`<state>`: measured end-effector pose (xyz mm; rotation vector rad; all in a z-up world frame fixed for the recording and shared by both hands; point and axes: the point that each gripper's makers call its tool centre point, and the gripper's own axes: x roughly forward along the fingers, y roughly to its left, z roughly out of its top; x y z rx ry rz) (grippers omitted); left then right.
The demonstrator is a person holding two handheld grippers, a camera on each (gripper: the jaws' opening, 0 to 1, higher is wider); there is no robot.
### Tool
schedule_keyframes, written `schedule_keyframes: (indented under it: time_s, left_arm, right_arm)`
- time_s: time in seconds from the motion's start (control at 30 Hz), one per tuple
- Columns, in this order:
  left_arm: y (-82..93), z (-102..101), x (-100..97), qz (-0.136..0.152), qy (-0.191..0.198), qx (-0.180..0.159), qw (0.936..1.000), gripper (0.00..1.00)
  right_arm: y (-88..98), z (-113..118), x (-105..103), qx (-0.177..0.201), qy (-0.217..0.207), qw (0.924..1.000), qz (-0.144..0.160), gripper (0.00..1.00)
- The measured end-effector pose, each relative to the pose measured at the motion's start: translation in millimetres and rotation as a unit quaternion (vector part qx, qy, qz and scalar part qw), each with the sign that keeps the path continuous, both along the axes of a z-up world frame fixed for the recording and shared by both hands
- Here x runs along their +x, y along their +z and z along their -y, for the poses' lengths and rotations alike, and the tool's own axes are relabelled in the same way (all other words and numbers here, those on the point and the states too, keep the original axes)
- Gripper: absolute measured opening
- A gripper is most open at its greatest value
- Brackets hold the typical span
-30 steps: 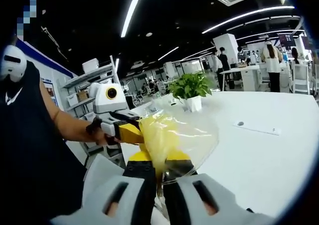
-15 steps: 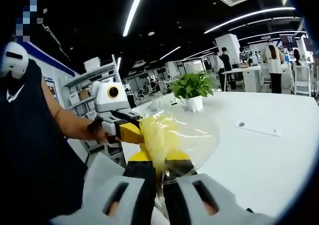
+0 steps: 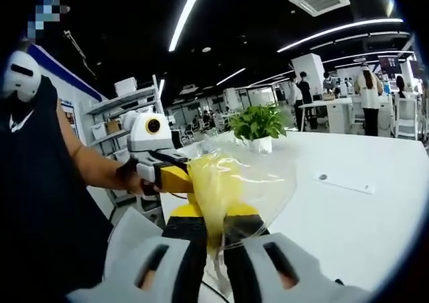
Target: Compare the silicone blocks by pressing each to a similar depth, holding the contact briefly, and releasing to observe deformation and rebound differences across the visible hardness samples.
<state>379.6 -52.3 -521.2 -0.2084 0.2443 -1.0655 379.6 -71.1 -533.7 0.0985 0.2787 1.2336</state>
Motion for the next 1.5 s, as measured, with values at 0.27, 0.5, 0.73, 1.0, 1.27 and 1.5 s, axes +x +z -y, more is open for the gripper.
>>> schedule_keyframes:
  time_s: [0.27,0.5,0.73,1.0,1.27,1.5]
  left_arm:
    - [9.8,-2,0.4,0.005,0.007,-0.011,0.9999,0.00]
    - [13.2,-2,1.9,0.007,0.009,-0.011,0.9999,0.00]
    - [9.7,-2,1.6,-0.003,0.010,-0.017,0.9998,0.00]
    - [11.3,-1,3.9,-0.003,0.007,-0.014,0.9999,0.00]
    - [13.5,-1,7.0,-0.003,0.008,-0.015,0.9999,0.00]
    - [15.7,-1,11.2,-0.011,0.007,-0.023,0.9997,0.00]
  right_arm:
    - [8.1,0,3,0.000,-0.007,0.9988,0.048,0.14]
    - [11.0,-1,7,0.009,-0.020,0.9983,0.054,0.47]
    - [18.0,3,17,0.042,-0.056,0.9958,0.060,0.97]
    - [21.8,15,23,0.040,-0.078,0.9935,0.072,0.97]
    - [25.2,26,28,0.050,-0.096,0.9921,0.064,0.97]
    - [22.9,45,28,0.051,-0.120,0.9896,0.060,0.97]
